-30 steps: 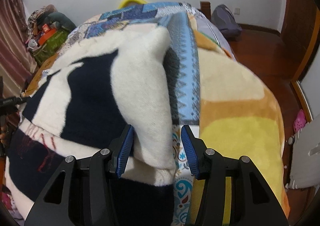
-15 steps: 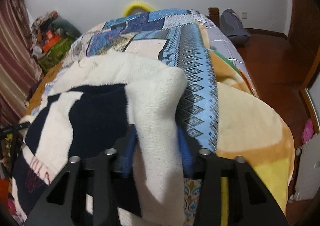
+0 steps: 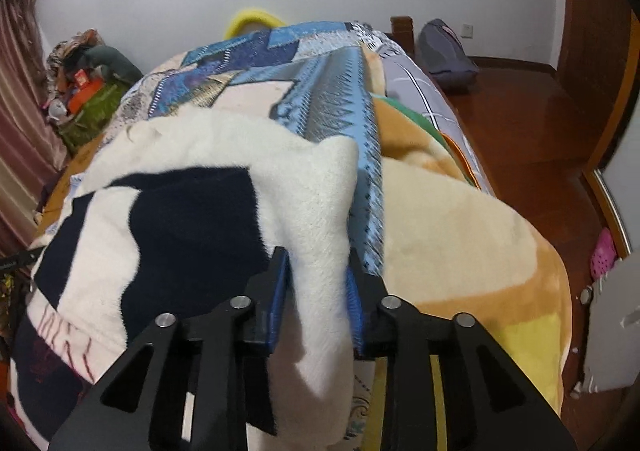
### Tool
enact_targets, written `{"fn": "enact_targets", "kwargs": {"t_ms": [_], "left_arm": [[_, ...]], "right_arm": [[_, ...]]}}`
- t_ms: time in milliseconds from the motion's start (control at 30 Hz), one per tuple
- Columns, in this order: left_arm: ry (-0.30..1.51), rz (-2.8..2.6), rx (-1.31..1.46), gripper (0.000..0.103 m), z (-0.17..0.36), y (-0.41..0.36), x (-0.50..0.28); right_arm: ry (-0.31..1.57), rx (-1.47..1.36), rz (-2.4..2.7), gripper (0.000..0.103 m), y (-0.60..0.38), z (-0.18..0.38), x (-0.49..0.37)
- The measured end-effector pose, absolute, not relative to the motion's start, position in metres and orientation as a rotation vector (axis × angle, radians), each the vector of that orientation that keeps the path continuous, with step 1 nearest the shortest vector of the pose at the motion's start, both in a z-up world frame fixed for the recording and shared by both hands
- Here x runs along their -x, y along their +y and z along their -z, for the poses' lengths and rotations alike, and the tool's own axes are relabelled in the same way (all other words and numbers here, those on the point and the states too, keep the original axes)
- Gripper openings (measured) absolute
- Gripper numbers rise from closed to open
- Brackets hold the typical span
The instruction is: Fold small clothes
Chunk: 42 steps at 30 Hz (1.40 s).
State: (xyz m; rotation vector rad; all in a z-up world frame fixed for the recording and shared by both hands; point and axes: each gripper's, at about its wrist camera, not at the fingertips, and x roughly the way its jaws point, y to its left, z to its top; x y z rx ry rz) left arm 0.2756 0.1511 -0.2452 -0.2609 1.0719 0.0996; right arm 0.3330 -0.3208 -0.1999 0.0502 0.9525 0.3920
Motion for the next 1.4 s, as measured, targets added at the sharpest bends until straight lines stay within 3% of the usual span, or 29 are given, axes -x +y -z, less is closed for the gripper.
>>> {"fn": "enact_targets", "kwargs": {"t_ms": [133,233,367,467,533,600,667,767,1067,1167,1233,1400], "left_arm": [[1.067,-0.136,0.231,0.032,0.241,0.156,-0.268],[1.06,-0.152,0.183,0.033,0.234,0.156,-0.257],[1.041,-0.134,0.149,0.033,0.217,0.152,-0.233],[1.037,-0.126,0.128,0.035,0.204,0.149,-0.214],[1.026,-0.126,0.125,0.04,0.197,0.148,-0.202],[1.01,-0.131,0.127,0.054,0.19,0.147,-0.19],[1.0,-0.127,0.15,0.059,0.186,0.147,-0.176],[1.019,-0.114,0.171,0.059,0.19,0.146,-0.16],[1.095,-0.064,0.172,0.06,0.218,0.126,-0.122],[1.105,-0.048,0.23,0.061,0.22,0.129,-0.117],[1.114,-0.032,0.269,0.061,0.223,0.13,-0.113],[1.107,0.016,0.272,0.061,0.224,0.118,-0.102]], "right_arm": [[0.958,-0.041,-0.386,0.029,-0.328,0.191,-0.327],[0.964,-0.025,-0.388,0.032,-0.334,0.181,-0.316],[0.917,-0.036,-0.399,0.048,-0.343,0.162,-0.29],[0.896,-0.031,-0.418,0.051,-0.347,0.15,-0.269],[0.889,-0.011,-0.426,0.054,-0.347,0.144,-0.257],[0.883,0.013,-0.432,0.054,-0.346,0.139,-0.245],[0.883,0.016,-0.437,0.055,-0.346,0.138,-0.238],[0.893,0.012,-0.441,0.063,-0.348,0.142,-0.222],[1.028,0.012,-0.466,0.063,-0.345,0.19,-0.179],[1.063,0.022,-0.491,0.062,-0.341,0.2,-0.173],[1.069,0.0,-0.499,0.057,-0.342,0.202,-0.174],[1.081,-0.05,-0.543,0.022,-0.341,0.203,-0.174]]}}
